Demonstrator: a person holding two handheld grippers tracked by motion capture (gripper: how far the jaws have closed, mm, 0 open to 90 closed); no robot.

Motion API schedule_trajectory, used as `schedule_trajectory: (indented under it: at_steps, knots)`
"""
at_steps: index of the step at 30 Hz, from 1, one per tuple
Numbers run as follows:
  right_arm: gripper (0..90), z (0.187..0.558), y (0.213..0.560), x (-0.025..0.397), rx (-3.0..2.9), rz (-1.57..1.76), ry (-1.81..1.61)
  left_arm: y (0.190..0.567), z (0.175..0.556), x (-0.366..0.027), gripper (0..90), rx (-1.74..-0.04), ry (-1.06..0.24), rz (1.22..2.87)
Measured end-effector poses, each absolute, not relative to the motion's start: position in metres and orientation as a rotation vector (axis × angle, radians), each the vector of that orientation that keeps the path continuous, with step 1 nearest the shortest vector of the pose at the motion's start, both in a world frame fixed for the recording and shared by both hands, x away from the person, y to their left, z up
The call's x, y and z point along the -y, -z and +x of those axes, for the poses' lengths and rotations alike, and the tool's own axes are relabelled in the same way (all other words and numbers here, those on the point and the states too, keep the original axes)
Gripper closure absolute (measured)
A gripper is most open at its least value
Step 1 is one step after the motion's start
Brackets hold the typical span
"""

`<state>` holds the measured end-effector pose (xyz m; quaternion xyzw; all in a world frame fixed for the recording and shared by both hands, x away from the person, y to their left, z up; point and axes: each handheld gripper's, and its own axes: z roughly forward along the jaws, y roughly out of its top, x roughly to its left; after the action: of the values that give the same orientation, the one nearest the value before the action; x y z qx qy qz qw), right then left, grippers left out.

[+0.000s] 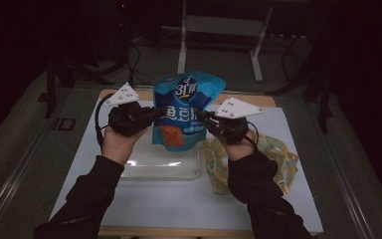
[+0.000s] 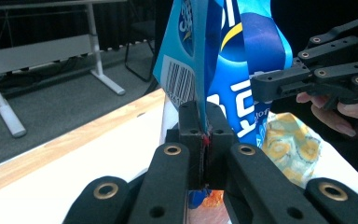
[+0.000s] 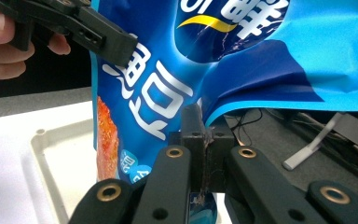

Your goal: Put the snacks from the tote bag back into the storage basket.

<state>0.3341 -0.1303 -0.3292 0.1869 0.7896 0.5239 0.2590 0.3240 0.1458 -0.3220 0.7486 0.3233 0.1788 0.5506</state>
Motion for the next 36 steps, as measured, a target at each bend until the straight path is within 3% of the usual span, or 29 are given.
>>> schedule_trajectory:
  at_steps: [36]
  knots:
    - [89.2, 0.338, 0.408, 0.108, -2.242, 0.570, -1.367, 0.409, 0.332, -0.169, 89.3, -0.817, -0.314, 1.781]
